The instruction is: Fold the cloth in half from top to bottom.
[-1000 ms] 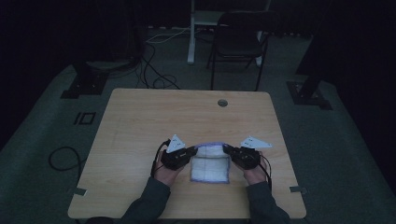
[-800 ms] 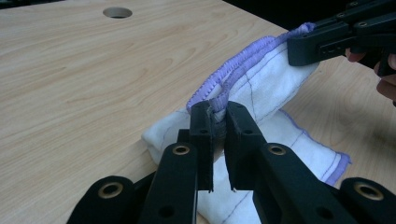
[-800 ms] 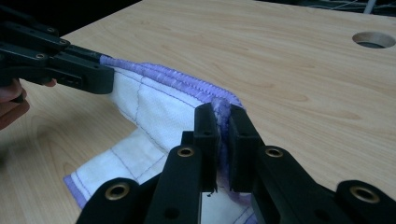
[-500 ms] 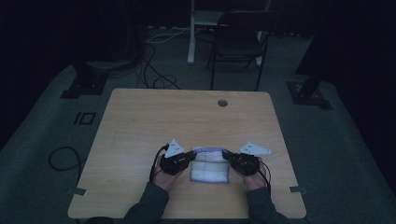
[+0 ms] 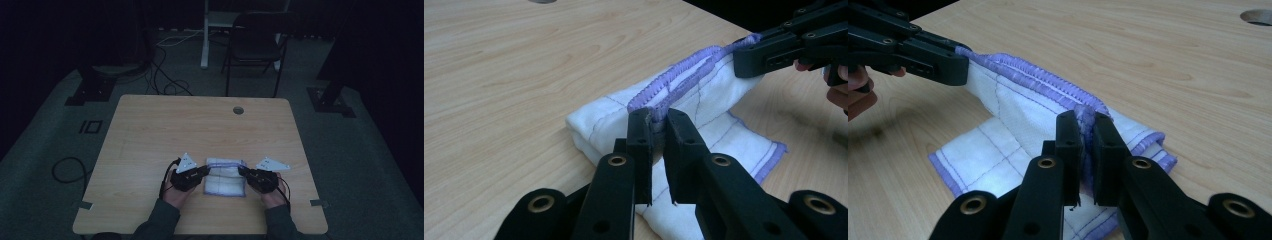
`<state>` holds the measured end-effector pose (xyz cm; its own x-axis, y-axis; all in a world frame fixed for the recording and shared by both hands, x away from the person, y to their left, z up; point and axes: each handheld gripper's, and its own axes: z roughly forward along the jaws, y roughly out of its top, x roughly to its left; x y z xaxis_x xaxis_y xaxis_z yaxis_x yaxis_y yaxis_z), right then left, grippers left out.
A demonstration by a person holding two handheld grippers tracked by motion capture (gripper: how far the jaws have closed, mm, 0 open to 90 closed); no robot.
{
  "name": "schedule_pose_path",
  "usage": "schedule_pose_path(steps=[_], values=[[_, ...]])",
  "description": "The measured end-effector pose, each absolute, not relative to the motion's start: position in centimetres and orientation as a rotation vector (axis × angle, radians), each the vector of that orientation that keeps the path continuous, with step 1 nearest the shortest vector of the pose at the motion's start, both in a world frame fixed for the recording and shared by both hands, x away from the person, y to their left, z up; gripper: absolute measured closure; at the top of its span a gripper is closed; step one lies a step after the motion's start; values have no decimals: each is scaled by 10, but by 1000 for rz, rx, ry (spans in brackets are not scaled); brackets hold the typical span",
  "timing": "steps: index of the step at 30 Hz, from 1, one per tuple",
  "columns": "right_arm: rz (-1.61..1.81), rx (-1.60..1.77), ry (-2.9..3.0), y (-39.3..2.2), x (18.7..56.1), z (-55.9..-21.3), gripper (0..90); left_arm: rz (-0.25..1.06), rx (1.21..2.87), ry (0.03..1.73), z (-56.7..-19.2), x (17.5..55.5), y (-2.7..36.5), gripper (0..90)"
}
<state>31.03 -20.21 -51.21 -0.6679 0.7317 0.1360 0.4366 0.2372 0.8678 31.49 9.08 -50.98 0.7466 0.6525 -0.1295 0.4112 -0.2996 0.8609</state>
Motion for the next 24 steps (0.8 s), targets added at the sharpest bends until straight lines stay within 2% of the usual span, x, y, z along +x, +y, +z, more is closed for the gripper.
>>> schedule_pose_path(steps=[24], values=[[1399,1122,2252,-200,294,-524,839,297,1914,893,-517,313,106,803]])
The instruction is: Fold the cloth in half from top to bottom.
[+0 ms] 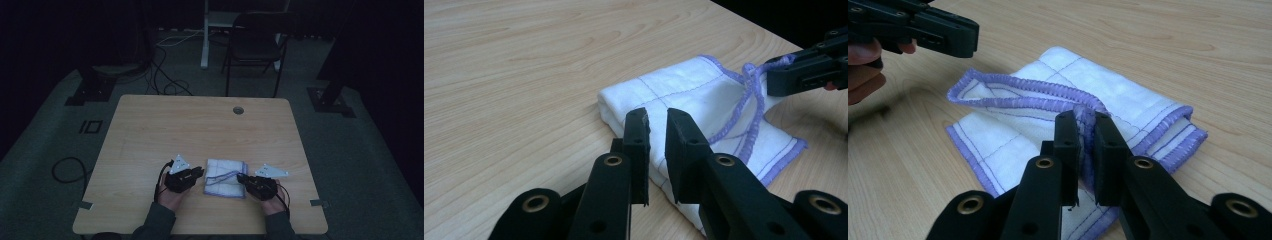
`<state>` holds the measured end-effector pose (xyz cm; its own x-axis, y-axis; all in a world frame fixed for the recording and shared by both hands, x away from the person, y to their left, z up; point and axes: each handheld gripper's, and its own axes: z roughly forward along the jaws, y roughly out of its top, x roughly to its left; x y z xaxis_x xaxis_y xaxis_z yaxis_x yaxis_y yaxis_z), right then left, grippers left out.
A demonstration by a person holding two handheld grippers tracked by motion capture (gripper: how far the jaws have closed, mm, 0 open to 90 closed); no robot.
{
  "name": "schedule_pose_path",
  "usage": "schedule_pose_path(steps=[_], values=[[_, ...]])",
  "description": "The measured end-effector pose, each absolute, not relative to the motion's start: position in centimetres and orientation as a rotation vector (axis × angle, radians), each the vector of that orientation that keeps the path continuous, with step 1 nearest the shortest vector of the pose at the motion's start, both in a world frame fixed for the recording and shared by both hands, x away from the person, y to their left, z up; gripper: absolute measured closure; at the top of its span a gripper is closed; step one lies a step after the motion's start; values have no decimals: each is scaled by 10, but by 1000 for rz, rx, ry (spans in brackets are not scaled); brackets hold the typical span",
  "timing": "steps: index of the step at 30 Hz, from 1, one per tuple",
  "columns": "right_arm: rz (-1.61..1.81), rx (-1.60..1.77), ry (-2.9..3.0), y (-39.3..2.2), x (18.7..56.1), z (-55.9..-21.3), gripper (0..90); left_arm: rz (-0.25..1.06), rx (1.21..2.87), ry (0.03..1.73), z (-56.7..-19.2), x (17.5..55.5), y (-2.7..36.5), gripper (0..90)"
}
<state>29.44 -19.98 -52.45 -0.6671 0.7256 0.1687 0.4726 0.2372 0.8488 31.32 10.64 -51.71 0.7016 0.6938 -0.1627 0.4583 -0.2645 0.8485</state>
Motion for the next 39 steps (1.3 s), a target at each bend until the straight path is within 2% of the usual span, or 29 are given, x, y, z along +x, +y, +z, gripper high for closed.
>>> schedule_pose_path(steps=[4,5,6,7,11,25,32,39], values=[[1401,1129,2250,-201,293,-525,809,290,1924,888,-518,318,101,803],[1406,1131,2245,-202,292,-525,736,286,1935,889,-519,321,97,803],[1406,1131,2245,-202,292,-525,736,286,1935,889,-519,321,97,803],[1410,1131,2235,-204,291,-525,669,277,1947,890,-521,323,92,803],[1459,1126,2188,-210,290,-520,609,275,1989,862,-523,320,84,802],[1384,1186,2118,-222,302,-518,589,286,2038,846,-536,299,87,782],[1225,1211,2128,-225,312,-526,579,338,2020,862,-528,303,98,747],[1093,1267,2108,-233,331,-533,572,418,2017,947,-524,319,129,727]])
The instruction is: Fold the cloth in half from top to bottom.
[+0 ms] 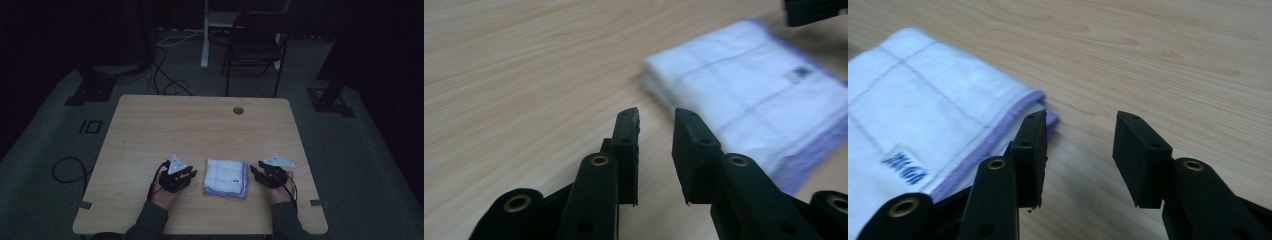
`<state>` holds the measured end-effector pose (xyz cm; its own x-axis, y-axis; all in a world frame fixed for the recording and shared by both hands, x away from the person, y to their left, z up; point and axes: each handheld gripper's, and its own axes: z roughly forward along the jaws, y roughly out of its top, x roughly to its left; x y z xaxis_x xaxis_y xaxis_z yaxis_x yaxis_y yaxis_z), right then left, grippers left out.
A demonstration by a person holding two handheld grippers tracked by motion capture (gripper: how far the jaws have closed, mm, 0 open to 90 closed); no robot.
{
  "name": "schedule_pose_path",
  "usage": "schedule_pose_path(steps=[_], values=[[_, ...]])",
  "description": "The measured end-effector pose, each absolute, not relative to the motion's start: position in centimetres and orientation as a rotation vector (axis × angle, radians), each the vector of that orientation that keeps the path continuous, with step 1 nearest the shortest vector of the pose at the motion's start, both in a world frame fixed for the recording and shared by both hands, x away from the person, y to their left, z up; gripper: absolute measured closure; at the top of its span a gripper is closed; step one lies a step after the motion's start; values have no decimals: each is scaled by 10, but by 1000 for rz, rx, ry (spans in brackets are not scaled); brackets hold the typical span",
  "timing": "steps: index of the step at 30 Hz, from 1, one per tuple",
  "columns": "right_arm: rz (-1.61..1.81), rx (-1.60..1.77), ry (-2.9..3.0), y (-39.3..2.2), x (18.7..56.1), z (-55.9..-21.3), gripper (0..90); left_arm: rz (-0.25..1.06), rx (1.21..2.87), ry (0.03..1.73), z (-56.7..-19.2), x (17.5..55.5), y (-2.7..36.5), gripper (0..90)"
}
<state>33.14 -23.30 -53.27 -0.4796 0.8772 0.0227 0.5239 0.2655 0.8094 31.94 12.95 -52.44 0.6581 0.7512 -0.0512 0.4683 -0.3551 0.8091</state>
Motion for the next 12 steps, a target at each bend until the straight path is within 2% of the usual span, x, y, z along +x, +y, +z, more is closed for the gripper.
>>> schedule_pose_path(steps=[12], values=[[1046,1334,2078,-245,340,-540,571,466,1992,1115,-531,336,169,702]])
